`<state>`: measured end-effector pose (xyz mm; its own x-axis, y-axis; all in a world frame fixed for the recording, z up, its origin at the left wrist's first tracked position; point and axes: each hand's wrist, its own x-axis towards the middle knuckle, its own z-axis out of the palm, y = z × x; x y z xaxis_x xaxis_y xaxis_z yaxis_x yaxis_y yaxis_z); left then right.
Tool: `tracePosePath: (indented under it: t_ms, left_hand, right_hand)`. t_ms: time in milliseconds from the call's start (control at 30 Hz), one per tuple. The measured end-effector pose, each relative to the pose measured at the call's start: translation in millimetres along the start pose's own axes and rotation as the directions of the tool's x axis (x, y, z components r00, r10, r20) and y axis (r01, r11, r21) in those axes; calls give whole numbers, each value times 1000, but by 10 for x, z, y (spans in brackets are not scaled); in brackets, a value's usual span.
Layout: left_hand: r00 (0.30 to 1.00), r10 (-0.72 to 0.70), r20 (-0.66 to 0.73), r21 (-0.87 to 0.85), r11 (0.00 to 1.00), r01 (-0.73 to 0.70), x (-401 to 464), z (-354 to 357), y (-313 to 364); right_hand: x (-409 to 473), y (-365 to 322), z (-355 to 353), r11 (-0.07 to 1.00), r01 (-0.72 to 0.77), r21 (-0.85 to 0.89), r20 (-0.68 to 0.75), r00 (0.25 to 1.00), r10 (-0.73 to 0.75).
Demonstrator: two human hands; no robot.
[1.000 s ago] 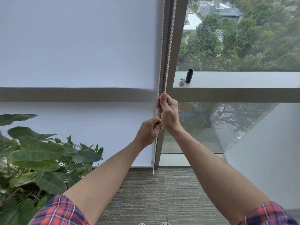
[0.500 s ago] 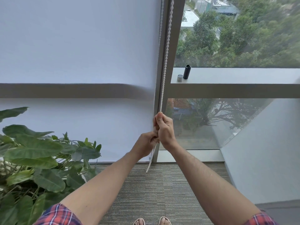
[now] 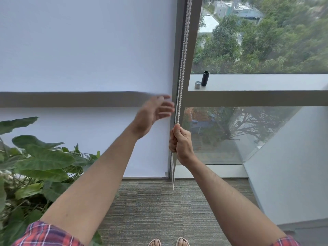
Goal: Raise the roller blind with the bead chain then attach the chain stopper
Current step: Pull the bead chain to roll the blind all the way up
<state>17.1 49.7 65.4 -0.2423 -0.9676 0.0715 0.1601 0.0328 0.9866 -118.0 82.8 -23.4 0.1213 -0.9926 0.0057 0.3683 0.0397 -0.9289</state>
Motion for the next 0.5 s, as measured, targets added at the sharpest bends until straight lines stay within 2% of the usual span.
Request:
tracePosePath:
  t_ms: [67,133,233,333,500]
  left_hand:
    - [988,81,135,-195,979,-54,-9,125,222]
    - [975,158,156,-200,972,-125,-32,301,283]
    - [972,223,-71,-156,960,-232,-53,567,156]
    - [915,309,-259,-12,946,-323,-27,727,64]
    - [904,321,-284,38,945,-324,60,744,69]
  right_hand:
    - [-24,3,35,1000,-7,-13,13,1000,7]
    - [-38,1,48,1000,-9,-28,35,999,10]
    - [-62,13,39,999,-16,-38,70,997,19]
    - [-37,22,42,998,-13,-65,76,997,18]
    - [-6,-29,-30,993,-4,-116,87,996,14]
